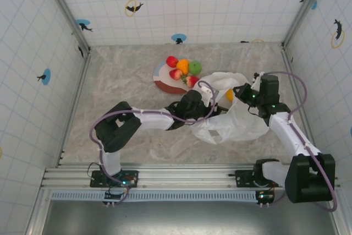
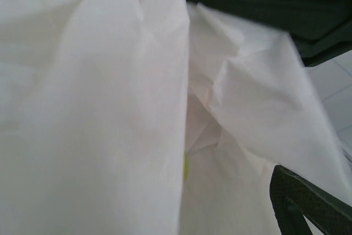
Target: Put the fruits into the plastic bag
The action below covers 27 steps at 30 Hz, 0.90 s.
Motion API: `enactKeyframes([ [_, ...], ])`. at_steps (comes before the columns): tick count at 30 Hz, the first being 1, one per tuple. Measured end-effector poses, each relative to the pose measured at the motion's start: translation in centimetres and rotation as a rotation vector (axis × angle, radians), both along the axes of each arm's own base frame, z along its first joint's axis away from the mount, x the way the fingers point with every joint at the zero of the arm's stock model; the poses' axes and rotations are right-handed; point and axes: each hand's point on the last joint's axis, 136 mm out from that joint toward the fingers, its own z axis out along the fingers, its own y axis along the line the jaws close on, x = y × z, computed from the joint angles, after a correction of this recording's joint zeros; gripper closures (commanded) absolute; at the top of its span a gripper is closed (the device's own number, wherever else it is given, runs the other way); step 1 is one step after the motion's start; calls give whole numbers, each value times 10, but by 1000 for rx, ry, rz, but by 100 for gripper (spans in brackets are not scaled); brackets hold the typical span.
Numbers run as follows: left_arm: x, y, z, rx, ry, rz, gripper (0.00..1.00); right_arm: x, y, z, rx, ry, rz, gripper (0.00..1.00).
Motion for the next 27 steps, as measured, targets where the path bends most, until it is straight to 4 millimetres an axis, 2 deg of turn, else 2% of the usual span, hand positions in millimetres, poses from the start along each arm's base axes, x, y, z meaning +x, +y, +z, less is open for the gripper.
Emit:
enactKeyframes([
  [4, -6, 20, 4, 37, -19, -17, 15, -1, -2, -5, -41, 16, 22, 100],
  [12, -14, 63, -6, 156, -37, -35, 15, 1, -2, -10, -98, 32, 67, 100],
  [20, -16, 90, 3, 238, -104, -58, 16, 2, -5, -11, -144, 29, 76, 100],
  [24, -5, 108, 14, 247, -125, -21, 15, 1, -6, -15, -154, 41, 81, 100],
  [27, 13, 127, 34, 221, -157, 44, 14, 1, -7, -16, -160, 43, 83, 100],
])
